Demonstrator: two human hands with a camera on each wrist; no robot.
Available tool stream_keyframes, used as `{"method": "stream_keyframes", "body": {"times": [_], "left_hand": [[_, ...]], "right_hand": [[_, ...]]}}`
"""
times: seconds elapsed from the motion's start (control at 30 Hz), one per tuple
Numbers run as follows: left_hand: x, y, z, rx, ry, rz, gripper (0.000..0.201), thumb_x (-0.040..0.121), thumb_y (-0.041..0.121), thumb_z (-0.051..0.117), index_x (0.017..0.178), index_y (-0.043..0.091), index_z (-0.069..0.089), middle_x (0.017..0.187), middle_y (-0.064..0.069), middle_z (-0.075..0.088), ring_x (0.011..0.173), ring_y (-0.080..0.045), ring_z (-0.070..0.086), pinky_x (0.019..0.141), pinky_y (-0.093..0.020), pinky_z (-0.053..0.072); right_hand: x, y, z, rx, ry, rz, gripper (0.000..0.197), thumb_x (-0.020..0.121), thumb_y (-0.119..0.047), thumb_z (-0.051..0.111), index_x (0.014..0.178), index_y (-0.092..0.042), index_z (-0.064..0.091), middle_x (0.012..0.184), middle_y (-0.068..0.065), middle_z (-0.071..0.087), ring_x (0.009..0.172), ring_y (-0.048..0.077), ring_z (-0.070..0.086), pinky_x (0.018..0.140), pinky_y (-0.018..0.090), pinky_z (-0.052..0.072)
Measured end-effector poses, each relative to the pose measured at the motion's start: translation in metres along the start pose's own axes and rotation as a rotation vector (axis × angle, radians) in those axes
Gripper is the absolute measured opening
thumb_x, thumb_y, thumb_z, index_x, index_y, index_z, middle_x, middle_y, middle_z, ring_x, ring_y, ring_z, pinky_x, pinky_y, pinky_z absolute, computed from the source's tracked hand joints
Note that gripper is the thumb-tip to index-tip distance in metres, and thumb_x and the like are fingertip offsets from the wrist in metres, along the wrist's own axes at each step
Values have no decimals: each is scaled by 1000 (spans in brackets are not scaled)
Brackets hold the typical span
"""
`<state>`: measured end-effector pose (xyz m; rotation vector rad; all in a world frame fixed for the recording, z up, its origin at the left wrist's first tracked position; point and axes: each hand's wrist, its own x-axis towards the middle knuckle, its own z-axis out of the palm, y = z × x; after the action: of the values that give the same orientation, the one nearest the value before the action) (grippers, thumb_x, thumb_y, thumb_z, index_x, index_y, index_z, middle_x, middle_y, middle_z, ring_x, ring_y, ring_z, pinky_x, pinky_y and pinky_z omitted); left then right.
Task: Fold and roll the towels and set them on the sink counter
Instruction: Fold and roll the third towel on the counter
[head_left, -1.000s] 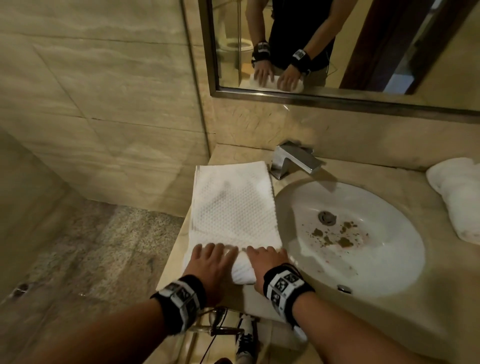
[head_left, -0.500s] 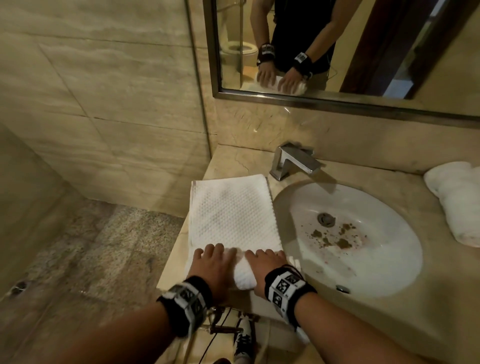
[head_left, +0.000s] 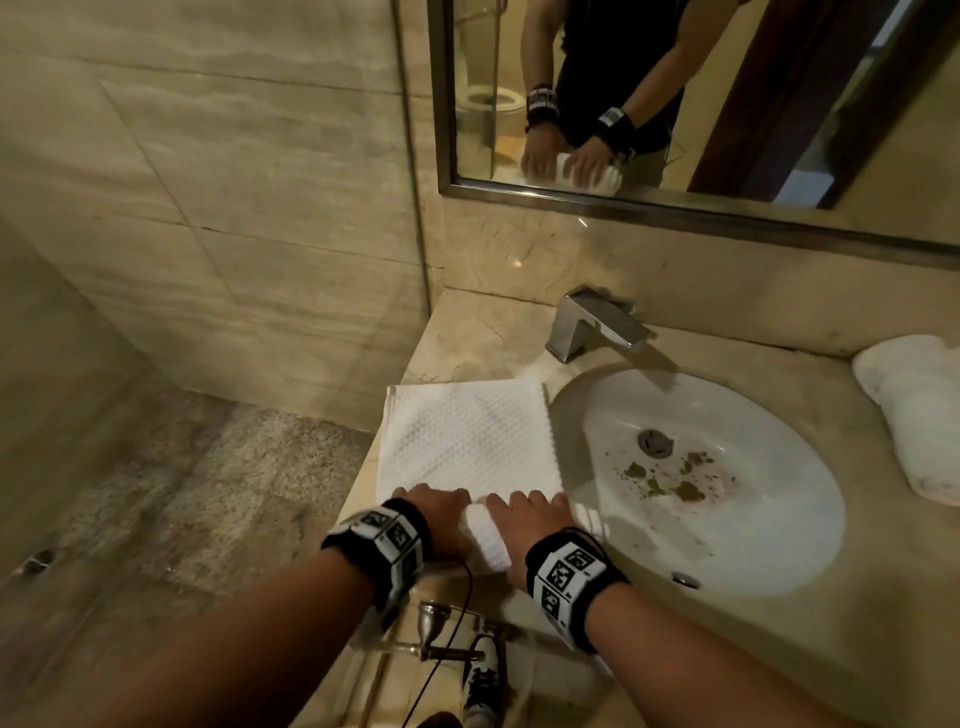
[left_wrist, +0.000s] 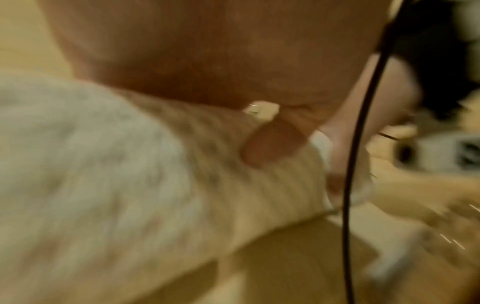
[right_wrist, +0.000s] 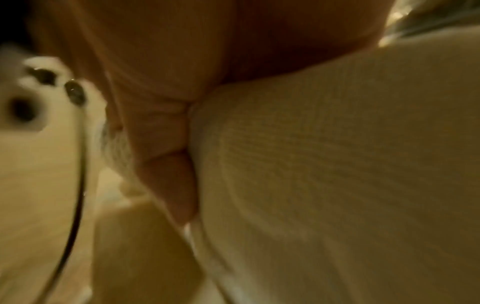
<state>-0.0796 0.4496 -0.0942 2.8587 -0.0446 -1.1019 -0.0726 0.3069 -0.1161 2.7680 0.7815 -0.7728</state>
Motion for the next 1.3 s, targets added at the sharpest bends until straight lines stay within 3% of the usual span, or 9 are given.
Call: {"method": "stream_keyframes", "body": {"times": [0.1,0.23,0.4,0.5,0.73,0.9,1.03,1.17,1.3], "left_hand": [[-14,9,31,147,268,42,88,70,63,58,142,27,21,137,-7,37,124,-31,35,105,-50,26],[-24,8,66,361,285,126,95,73,37,68,144,32,5,140,-15,31,125,-36,30,108,-56,18],[0,9,31,154,231,168,80,67,64,65,133,30,35,130,-1,51,119,-27,45,104,-47,30],[14,8,9,194,88,159,77,69,59,65,135,29,38,130,0,54,120,-26,48,104,-47,32],[-11,12,38,298,320,263,100,67,51,67,143,34,4,139,-9,32,124,-32,34,106,-50,26],[-14,9,50,397,250,270,99,70,39,72,142,34,5,132,-13,44,115,-34,43,99,-48,32],[6,21,7,161,43,239,71,77,41,69,139,35,34,133,-2,53,122,-27,50,104,-41,37],[23,25,-3,193,-171,193,64,84,37,67,140,24,40,143,-6,46,129,-26,45,105,-36,33],[5,15,16,190,146,234,91,69,67,60,143,35,20,143,-2,39,128,-28,38,106,-48,31]], "right_hand": [[-1,7,-6,147,-104,-1,77,76,-35,69,141,-23,29,132,7,54,118,30,54,99,43,43],[-1,19,-11,54,-320,-43,106,55,-55,77,144,-25,28,139,6,50,117,27,55,91,39,51],[-16,2,9,-20,-49,10,95,74,-44,69,147,-21,13,140,12,39,125,33,42,101,49,34],[-17,-6,18,-57,-21,77,105,74,-36,74,150,-21,2,140,16,35,124,35,40,101,52,32],[-11,25,7,268,-150,5,100,61,-43,78,143,-24,25,126,5,56,108,26,59,88,39,52],[-10,31,7,212,-301,-22,115,50,-55,78,146,-29,19,137,4,52,115,25,55,95,42,49],[-21,21,16,95,-100,47,114,60,-56,77,146,-31,7,144,8,36,129,33,39,104,50,32],[-26,17,19,-5,-34,69,105,68,-43,77,146,-27,9,140,11,40,127,33,39,103,51,28],[-22,29,15,167,-81,39,99,64,-46,79,141,-26,20,127,6,54,116,29,52,98,46,39]]}}
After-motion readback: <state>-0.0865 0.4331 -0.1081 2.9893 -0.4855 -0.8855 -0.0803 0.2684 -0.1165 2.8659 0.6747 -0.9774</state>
